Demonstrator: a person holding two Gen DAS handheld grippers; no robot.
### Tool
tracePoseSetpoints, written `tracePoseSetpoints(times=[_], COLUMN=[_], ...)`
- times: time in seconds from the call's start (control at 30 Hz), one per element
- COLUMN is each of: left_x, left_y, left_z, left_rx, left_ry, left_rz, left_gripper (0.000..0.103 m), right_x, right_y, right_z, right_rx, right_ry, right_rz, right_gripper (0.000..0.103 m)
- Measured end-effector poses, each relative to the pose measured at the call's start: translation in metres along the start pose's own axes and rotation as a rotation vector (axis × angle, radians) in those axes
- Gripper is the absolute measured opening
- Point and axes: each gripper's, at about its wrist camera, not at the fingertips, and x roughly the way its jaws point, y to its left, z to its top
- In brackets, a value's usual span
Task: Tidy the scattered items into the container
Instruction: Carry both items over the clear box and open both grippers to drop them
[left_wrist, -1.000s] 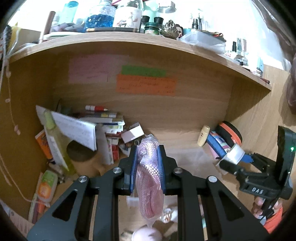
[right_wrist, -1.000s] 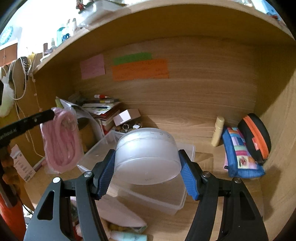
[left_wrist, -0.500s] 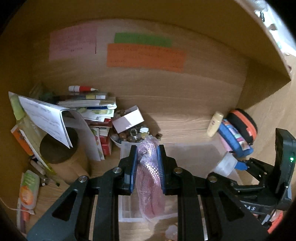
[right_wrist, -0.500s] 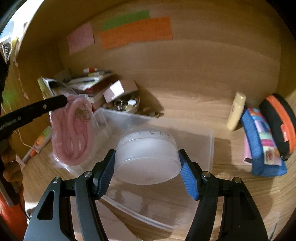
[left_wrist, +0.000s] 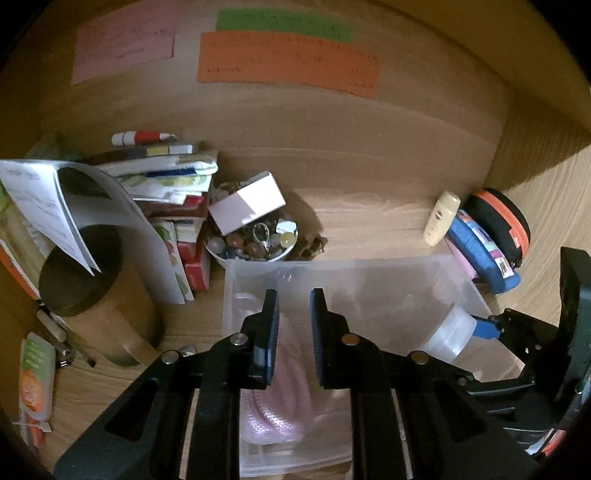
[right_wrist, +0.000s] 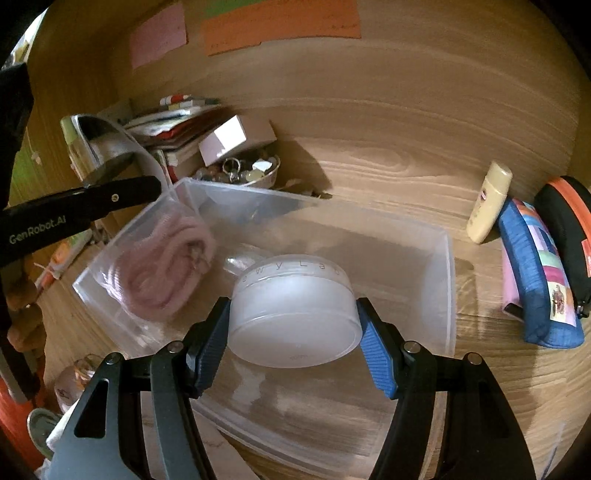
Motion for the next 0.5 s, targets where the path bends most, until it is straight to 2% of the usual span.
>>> tracePoseSetpoints(times=[0.27,0.5], left_x=[0.0012,-0.0005], left_y=[0.0040,0.0039], left_z=[-0.0021,-0.0007], left_rx=[-0.007,-0.013], left_ry=[0.011,0.011], left_rz=[-0.007,-0.007], left_gripper=[0.016,0.016], right_x=[-0.0025,-0.0072], right_y=[0.0058,0.0083], right_z=[-0.0009,0.0014], right_rx=[-0.023,-0.026], right_ry=[-0.017,-0.034], right_rz=[-0.019,-0.029], right_gripper=[0.063,0.068])
